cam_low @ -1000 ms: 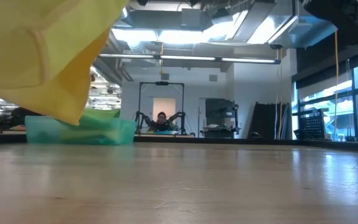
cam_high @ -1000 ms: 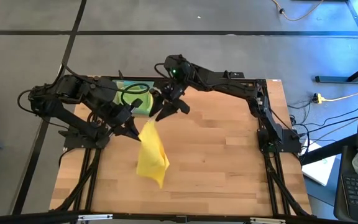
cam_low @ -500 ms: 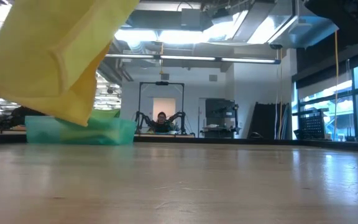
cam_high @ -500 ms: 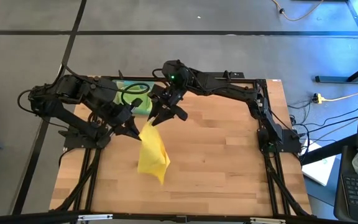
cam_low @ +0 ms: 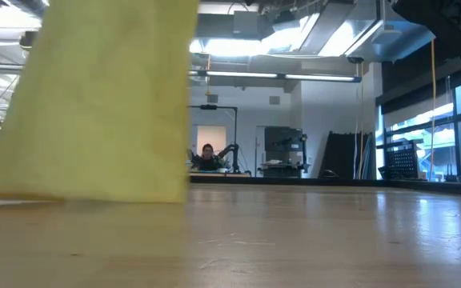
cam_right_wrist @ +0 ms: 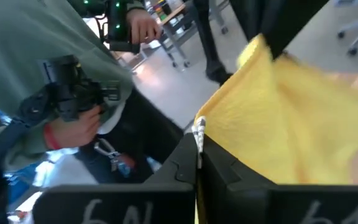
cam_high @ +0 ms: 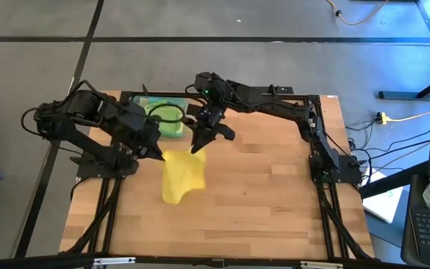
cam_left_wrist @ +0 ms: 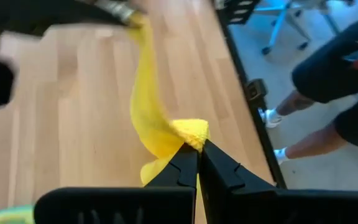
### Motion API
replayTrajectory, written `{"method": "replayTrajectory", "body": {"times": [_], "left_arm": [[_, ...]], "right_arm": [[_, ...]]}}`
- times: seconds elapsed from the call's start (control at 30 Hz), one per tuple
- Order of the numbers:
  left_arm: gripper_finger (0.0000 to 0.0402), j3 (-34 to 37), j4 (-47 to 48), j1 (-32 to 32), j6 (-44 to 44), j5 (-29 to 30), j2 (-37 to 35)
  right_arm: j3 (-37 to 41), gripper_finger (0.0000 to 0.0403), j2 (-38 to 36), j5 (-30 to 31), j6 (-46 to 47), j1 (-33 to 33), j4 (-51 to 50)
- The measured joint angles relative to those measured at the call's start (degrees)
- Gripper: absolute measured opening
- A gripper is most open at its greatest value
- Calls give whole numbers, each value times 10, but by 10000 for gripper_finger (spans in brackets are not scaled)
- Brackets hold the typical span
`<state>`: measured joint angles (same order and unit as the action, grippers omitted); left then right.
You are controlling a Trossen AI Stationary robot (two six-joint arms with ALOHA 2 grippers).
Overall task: Fold microfiber towels
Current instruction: Fold the yellow microfiber cloth
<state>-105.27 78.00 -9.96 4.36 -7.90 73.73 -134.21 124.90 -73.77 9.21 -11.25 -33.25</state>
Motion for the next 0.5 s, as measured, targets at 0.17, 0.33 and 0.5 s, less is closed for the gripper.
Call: {"method": "replayTrajectory", "body": {"times": [0.17,0.33,0.5], "left_arm": [[0,0,7,0,13,21,0],[0,3,22,0,13,29,0],[0,31,31,1,27,33,0]], "right_arm": [[-7,4,-6,-8,-20,0,-61],[-7,4,-24,21,-37,-6,-90],[-7,3,-54,65,-36,-16,-107]]}}
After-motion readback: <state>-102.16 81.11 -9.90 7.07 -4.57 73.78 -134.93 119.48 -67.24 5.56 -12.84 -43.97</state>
